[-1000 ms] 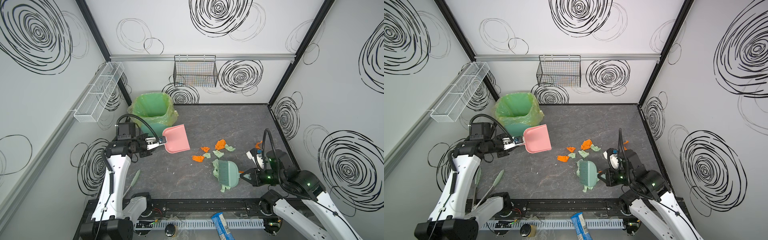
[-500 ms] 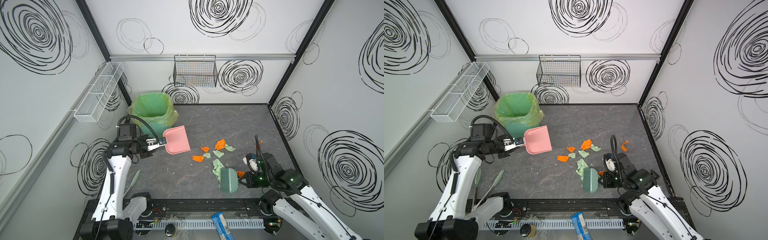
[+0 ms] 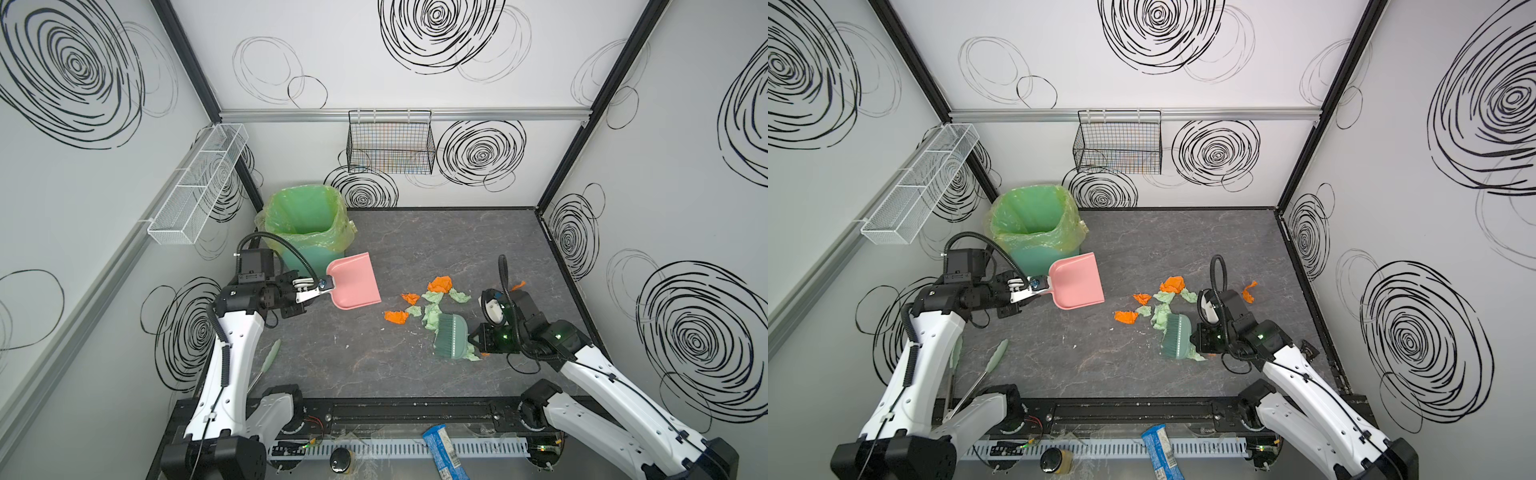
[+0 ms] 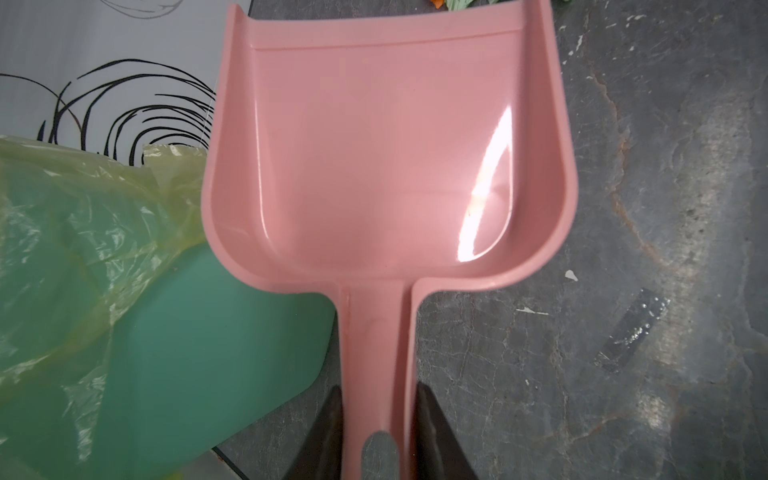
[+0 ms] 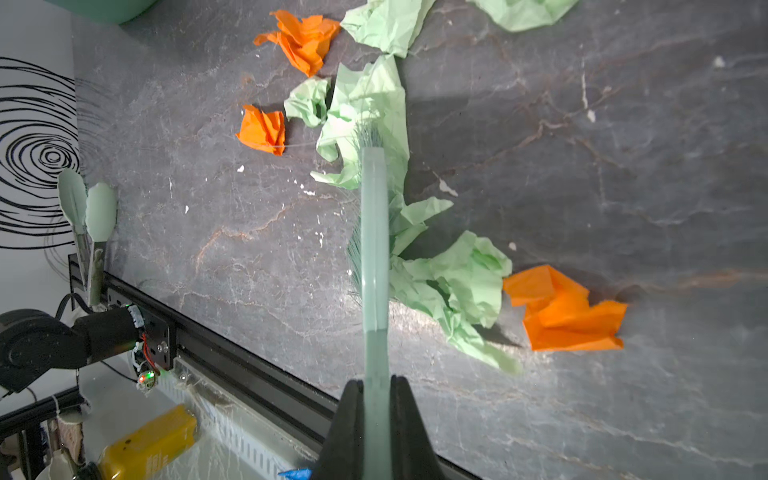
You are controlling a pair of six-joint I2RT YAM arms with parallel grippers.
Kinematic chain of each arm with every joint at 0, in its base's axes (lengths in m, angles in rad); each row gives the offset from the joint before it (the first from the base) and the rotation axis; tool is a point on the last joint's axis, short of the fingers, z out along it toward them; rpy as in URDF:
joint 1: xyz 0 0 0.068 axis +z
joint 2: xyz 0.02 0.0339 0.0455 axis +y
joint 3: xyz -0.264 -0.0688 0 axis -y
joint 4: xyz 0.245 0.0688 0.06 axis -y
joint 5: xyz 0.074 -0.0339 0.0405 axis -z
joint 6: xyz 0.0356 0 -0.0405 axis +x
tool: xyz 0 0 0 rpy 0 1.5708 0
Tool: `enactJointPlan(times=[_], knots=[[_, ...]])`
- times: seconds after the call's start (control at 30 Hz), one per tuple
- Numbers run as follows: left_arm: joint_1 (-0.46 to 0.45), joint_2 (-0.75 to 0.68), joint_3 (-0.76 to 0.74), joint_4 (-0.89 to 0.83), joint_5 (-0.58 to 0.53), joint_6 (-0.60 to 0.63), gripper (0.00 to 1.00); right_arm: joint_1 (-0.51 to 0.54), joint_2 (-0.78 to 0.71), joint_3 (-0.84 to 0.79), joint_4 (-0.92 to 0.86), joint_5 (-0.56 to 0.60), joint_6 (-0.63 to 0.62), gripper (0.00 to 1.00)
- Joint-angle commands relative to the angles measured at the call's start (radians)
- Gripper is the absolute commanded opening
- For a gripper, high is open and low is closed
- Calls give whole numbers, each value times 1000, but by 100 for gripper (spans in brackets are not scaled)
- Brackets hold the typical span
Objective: Sweep away the paper scraps from the table
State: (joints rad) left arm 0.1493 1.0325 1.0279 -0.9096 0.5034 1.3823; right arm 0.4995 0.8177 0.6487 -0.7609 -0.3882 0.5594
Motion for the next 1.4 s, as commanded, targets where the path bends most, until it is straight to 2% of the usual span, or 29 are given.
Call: enactJointPlan(times=[0.0,0.23,0.43,0.6,0.7,0.8,0.93,1.1,1.37], knots=[[-5,-6,-12,23,15,-5,0,-32,51,38,78,49,-45,0],[-4,-6,-12,21,15,-6,0,-100,101,136,104,1,-110,0],[-1,-15,-20,20,18,-1,0,-103,81,246,-18,-118,-170,0],[-5,11,-26,4,14,11,0,-103,66,366,-267,-15,-205,0],[-5,10,-40,12,18,14,0,-102,59,397,-403,7,-222,0],[-5,1,-52,24,23,11,0,-103,32,384,-496,36,-185,0],[-5,7,-52,25,31,11,0,-60,-65,311,-497,3,-89,0],[-5,5,-53,21,34,18,0,44,-129,248,-496,84,54,0],[-2,-2,-58,18,31,24,0,88,-222,189,-497,188,217,0]])
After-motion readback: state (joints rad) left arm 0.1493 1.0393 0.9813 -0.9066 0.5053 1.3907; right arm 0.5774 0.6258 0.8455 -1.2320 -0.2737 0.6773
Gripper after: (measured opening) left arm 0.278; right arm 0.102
